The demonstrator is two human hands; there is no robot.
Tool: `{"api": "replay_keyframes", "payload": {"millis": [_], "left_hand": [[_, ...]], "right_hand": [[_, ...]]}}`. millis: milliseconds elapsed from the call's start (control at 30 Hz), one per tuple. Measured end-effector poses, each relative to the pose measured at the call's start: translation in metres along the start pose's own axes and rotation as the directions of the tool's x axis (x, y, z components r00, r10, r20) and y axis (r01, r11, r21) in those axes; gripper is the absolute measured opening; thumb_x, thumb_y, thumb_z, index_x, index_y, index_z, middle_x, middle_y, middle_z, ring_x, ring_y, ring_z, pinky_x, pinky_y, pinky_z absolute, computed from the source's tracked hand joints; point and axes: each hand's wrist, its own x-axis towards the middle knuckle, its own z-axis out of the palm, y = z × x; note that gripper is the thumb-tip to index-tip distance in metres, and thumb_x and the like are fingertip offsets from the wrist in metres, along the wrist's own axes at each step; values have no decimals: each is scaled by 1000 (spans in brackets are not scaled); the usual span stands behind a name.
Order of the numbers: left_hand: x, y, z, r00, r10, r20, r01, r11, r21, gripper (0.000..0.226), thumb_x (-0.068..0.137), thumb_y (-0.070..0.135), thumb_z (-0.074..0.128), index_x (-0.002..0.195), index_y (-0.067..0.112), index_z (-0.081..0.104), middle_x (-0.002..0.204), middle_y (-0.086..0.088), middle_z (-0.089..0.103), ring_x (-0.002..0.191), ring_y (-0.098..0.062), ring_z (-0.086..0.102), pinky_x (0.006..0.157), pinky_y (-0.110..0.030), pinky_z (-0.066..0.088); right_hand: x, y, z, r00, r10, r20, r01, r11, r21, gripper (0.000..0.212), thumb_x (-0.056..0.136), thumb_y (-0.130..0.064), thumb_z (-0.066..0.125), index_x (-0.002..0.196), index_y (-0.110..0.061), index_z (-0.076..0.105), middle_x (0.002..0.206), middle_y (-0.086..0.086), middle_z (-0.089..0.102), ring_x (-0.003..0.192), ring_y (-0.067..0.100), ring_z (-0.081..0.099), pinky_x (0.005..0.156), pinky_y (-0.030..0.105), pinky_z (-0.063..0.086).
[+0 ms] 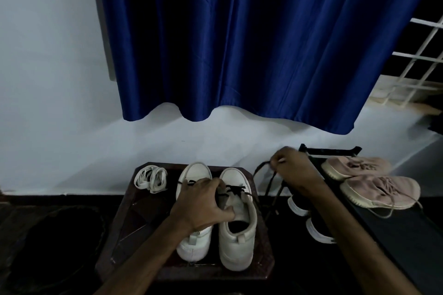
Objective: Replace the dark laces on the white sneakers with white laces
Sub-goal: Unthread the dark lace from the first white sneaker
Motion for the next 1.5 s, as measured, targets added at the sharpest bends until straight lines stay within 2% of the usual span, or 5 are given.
{"api": "replay_keyframes", "payload": {"millis": [433,867,1167,1333,1500], "left_hand": [[-10,4,-2,988,78,-134,-75,997,28,44,69,65,40,88,29,57,84,16,61,93,-3,57,118,-46,9],[-5,3,-20,946,-5,-323,-93,953,-287,40,89,54,54,67,23,42,56,4,46,54,-12,50,57,-35,43],[-2,3,-25,951,-14,-310,6,1000,-27,34,86,49,59,106,22,55,107,5,59,105,-21,54,86,-38,46],[-14,12,0,977,140,-157,-128,988,86,44,80,70,42,104,34,53,109,19,51,108,-8,51,102,-43,35],[-18,12,11,969,37,-246,17,977,213,35,78,59,39,83,28,57,96,12,55,93,-17,60,102,-62,35]], "right_hand": [[19,-103,-127,992,-57,-115,129,416,900,15,99,-9,47,92,-11,60,78,5,67,68,16,69,58,30,57],[-51,26,48,963,231,136,-237,971,31,23,81,-9,52,91,-4,72,88,18,73,82,31,71,76,36,58],[-65,13,53,985,74,158,-5,918,-398,29,92,-24,48,110,-8,63,115,15,65,107,35,63,84,38,52],[-36,-4,48,948,-318,30,315,946,70,17,90,-21,60,102,-23,72,101,2,67,90,15,61,79,23,44],[-27,-2,66,936,-301,185,336,919,-205,21,83,-22,60,99,-24,72,110,5,63,103,26,59,82,35,52]]}}
